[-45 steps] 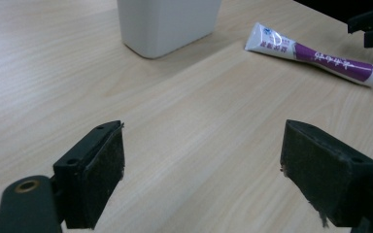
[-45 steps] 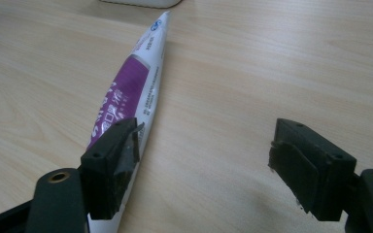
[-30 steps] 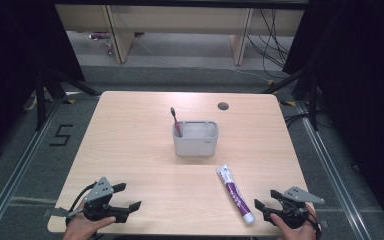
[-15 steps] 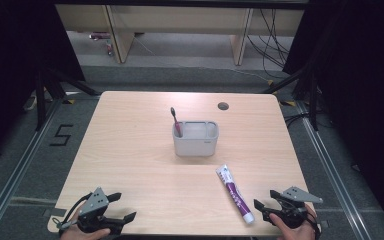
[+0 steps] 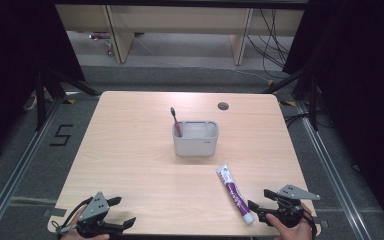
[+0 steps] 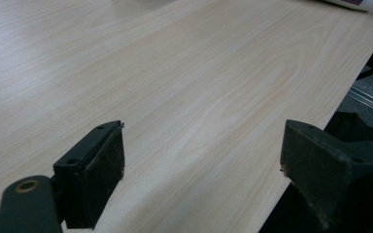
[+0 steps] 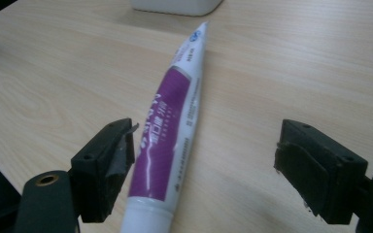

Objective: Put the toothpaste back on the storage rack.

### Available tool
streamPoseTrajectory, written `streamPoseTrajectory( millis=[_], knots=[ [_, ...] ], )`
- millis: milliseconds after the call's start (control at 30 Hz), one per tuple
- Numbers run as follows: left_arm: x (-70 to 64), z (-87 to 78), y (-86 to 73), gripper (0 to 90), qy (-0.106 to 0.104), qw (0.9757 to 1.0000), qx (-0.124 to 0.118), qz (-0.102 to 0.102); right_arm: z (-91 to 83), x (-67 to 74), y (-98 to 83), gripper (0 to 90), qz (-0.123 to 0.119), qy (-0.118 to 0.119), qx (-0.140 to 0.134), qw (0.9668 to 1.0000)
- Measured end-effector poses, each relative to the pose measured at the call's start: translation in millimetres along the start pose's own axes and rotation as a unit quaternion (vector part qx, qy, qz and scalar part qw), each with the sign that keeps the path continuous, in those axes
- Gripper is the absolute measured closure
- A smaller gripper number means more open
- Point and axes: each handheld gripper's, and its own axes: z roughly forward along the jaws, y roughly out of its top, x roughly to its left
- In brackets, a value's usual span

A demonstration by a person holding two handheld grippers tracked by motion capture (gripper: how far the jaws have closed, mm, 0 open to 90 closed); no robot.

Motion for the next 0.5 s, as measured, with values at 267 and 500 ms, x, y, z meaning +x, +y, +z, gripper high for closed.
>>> streamPoseTrajectory(
  millis=[267, 500],
  knots=[
    [-1.8, 0.5, -0.3, 15.5, -0.009, 0.9999, -0.007, -0.009, 4.7, 15.0, 12.4, 15.6, 0.003, 0.022, 0.039, 0.999],
    [-3.3, 1.1, -1.7, 15.5, -0.008, 0.9999, -0.008, -0.006, 16.6, 27.4, 29.0, 20.8, -0.043, -0.007, 0.103, 0.9937]
  ],
)
